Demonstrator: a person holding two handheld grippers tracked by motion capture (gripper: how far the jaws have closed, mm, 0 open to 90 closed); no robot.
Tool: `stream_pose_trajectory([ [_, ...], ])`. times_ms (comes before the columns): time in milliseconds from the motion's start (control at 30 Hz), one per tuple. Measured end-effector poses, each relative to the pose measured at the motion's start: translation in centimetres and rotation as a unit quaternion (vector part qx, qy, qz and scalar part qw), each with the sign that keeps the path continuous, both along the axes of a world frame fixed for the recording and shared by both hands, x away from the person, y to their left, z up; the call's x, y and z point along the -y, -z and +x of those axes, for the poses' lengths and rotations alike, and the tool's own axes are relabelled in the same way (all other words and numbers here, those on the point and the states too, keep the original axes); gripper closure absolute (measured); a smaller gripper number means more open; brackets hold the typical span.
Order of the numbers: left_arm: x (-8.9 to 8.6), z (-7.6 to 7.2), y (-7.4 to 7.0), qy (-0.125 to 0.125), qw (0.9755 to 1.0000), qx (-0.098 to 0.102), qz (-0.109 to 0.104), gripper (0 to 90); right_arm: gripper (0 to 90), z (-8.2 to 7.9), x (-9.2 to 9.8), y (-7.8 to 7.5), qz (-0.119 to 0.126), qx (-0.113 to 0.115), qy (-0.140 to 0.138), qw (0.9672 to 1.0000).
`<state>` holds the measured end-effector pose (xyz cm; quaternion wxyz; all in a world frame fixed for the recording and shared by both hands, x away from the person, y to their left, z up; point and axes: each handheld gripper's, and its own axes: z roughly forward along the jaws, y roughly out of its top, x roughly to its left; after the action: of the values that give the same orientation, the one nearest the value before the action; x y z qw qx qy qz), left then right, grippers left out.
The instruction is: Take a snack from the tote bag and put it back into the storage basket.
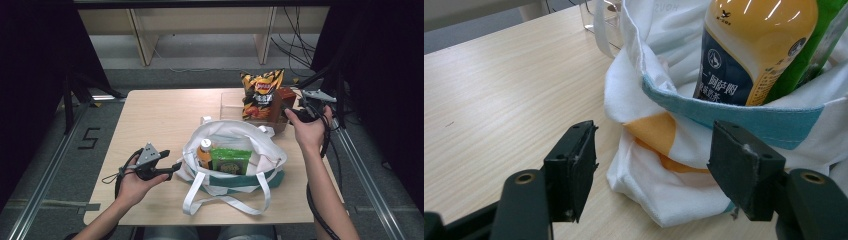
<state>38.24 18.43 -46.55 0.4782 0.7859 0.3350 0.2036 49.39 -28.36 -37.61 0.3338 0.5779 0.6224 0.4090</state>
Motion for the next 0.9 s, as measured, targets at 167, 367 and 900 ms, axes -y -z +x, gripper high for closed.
stream_pose_trajectory([
  [167, 0.0, 0.0, 0.0, -0.001, 1.0000, 0.000, 0.000, 35.0, 24.1, -1.1, 0.1, -0.1, 0.006, 0.003, -0.003, 1.0000],
  [367, 0.0, 0.0, 0.0, -0.001, 1.0000, 0.000, -0.001, 35.0, 24.8, -2.0, 0.5, -0.2, 0.004, 0.012, -0.020, 0.9997],
  [900, 0.1, 0.0, 0.0, 0.001, 1.0000, 0.000, 0.002, 35.0, 28.0, -5.2, 0.3, -0.2, 0.002, 0.018, -0.069, 0.9974],
])
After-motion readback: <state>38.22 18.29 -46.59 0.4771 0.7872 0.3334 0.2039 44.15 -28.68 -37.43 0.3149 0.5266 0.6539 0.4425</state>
